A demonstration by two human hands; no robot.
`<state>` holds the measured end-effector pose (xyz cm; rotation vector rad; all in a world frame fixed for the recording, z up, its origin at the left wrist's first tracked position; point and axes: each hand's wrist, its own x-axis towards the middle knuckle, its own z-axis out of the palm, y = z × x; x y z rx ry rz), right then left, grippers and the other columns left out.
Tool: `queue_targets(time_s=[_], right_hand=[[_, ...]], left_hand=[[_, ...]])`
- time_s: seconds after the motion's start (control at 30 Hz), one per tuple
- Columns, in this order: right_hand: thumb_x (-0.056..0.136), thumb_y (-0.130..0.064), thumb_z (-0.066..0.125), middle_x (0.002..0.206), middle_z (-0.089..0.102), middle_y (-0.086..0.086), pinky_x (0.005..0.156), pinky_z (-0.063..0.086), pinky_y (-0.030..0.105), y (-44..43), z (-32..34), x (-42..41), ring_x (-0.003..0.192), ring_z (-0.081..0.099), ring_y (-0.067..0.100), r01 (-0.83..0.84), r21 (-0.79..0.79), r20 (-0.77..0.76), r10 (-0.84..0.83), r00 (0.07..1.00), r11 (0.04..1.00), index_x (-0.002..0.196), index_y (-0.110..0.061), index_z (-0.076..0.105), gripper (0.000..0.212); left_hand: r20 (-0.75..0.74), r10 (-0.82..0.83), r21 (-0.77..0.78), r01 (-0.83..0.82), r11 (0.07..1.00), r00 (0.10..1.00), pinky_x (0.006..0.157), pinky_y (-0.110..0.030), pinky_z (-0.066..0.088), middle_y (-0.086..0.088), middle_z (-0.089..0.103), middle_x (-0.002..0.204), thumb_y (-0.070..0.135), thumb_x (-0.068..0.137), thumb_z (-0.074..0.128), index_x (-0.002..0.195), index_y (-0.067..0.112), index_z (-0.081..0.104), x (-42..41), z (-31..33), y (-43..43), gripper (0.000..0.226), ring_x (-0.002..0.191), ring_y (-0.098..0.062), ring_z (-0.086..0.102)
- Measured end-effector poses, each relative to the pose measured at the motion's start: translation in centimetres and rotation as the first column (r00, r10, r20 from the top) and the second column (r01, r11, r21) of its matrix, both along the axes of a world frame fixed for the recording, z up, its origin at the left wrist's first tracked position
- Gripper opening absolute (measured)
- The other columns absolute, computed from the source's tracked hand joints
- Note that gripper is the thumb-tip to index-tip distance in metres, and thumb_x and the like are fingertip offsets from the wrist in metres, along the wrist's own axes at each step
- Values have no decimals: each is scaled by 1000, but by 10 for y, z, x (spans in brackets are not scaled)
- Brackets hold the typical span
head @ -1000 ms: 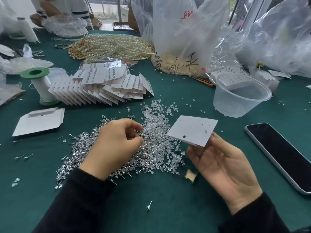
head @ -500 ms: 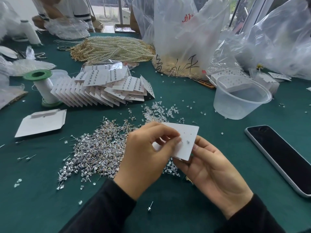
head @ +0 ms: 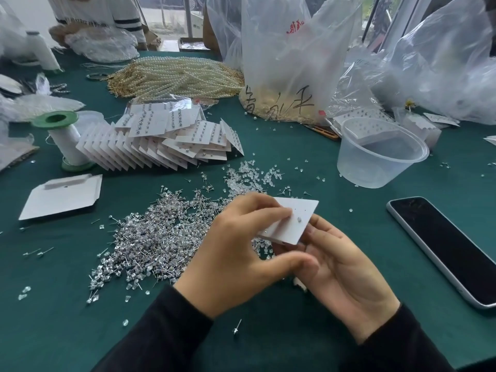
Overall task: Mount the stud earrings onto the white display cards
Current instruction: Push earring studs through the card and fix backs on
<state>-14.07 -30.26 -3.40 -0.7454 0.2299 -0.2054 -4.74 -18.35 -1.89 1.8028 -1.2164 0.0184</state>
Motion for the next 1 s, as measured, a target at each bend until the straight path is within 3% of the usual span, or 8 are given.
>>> queue_targets(time_s=[0.1, 0.2, 0.33, 0.43, 0.5, 0.57, 0.7, 1.0], right_hand=[[76, -8, 61, 95, 67, 19, 71, 56, 32, -1, -2, 0, 82, 65, 28, 20, -29, 19, -19, 1000, 999, 107, 3, 58, 32], [75, -10, 61, 93, 68, 19, 79, 55, 37, -1, -3, 3, 82, 65, 27, 56, -126, 41, -51, 998, 990, 100, 3, 63, 28], [75, -10, 61, 89, 69, 15, 83, 54, 38, -4, -2, 7, 84, 66, 25, 97, -197, 100, -78, 992, 976, 89, -3, 69, 18], [74, -10, 62, 92, 71, 11, 81, 54, 34, -10, 2, 7, 88, 65, 24, 160, -337, 86, -139, 987, 928, 85, -10, 73, 15], [76, -8, 66, 85, 71, 6, 72, 53, 25, -18, 8, 1, 79, 65, 16, 235, -562, 59, -245, 968, 793, 82, -13, 73, 10], [78, -3, 68, 76, 71, 2, 66, 49, 17, -23, 11, -8, 70, 62, 9, 217, -824, 29, -343, 939, 523, 79, -15, 72, 13], [77, -4, 69, 66, 65, -11, 59, 40, 10, -16, 6, -20, 60, 55, 3, 50, -994, 12, -358, 934, 97, 73, -22, 68, 19], [78, -5, 68, 69, 57, -10, 63, 36, 6, -22, -6, -19, 67, 52, 2, -156, -980, -82, -468, 880, -121, 80, -18, 70, 13]], left_hand=[[153, 17, 26, -21, 999, 988, 82, -28, 47, -7, 64, 100, 18, 69, 72, 99, 4, 68, 0, -2, -1, 34, 93, -20, 61], [113, 40, -85, -30, 996, 993, 75, -29, 51, -8, 66, 93, 5, 70, 68, 93, 2, 69, 2, -2, -2, 23, 86, -18, 63], [-156, -11, -230, -25, 973, 988, 74, -26, 52, 0, 70, 88, 7, 73, 68, 91, 14, 71, 5, -2, -3, 19, 83, -10, 65], [-530, -43, -319, -152, 935, 847, 66, -21, 52, 5, 72, 74, 18, 70, 74, 75, 24, 75, 9, -2, -1, 9, 73, -9, 65], [-759, -141, -367, -239, 899, 636, 68, -23, 54, 3, 73, 72, 21, 58, 73, 71, 20, 75, 14, -3, 0, 12, 72, -11, 66], [-855, -237, -388, -267, 882, 461, 69, -26, 57, -1, 73, 73, 16, 53, 72, 68, 14, 75, 19, -3, 1, 15, 71, -12, 68], [-912, -232, -341, -314, 886, 337, 68, -28, 57, -2, 72, 70, 12, 48, 73, 66, 10, 75, 22, -2, 2, 18, 63, -9, 65], [-980, -73, -142, -395, 908, 186, 59, -36, 58, -4, 72, 67, 11, 55, 70, 82, 6, 66, 30, -4, 8, 28, 60, -15, 68]])
